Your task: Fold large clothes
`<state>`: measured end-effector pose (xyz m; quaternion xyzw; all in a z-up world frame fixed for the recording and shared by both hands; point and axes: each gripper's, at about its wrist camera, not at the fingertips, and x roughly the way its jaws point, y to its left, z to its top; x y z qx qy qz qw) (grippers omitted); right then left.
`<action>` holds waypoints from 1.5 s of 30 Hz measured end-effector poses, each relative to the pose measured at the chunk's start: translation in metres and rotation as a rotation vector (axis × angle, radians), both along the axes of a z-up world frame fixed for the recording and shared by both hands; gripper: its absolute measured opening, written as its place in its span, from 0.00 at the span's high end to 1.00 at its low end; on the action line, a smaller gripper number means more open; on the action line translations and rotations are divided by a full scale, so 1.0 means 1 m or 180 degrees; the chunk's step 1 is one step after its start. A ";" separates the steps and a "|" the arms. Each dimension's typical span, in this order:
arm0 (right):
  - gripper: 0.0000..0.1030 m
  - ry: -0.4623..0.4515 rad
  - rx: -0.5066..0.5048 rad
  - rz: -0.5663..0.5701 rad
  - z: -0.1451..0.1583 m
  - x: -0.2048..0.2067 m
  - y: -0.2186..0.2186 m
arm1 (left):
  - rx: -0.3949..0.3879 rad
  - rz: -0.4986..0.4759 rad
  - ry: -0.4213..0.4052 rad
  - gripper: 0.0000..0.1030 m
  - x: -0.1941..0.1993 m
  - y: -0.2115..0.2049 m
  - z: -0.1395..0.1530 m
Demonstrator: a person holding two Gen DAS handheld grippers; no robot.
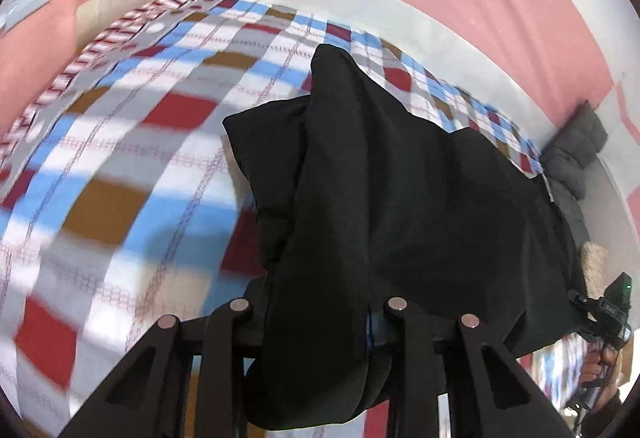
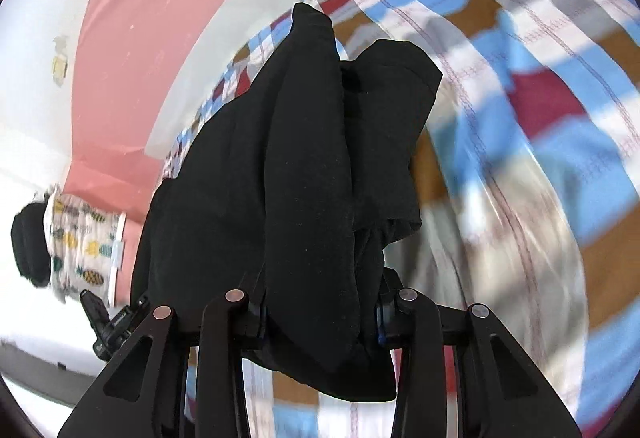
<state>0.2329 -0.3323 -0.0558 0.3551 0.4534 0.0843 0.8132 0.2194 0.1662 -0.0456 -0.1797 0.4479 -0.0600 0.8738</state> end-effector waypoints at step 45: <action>0.41 -0.0617 -0.2153 0.0584 0.019 -0.103 0.128 | 0.0273 -0.0641 -0.0164 0.54 -0.116 -0.111 0.005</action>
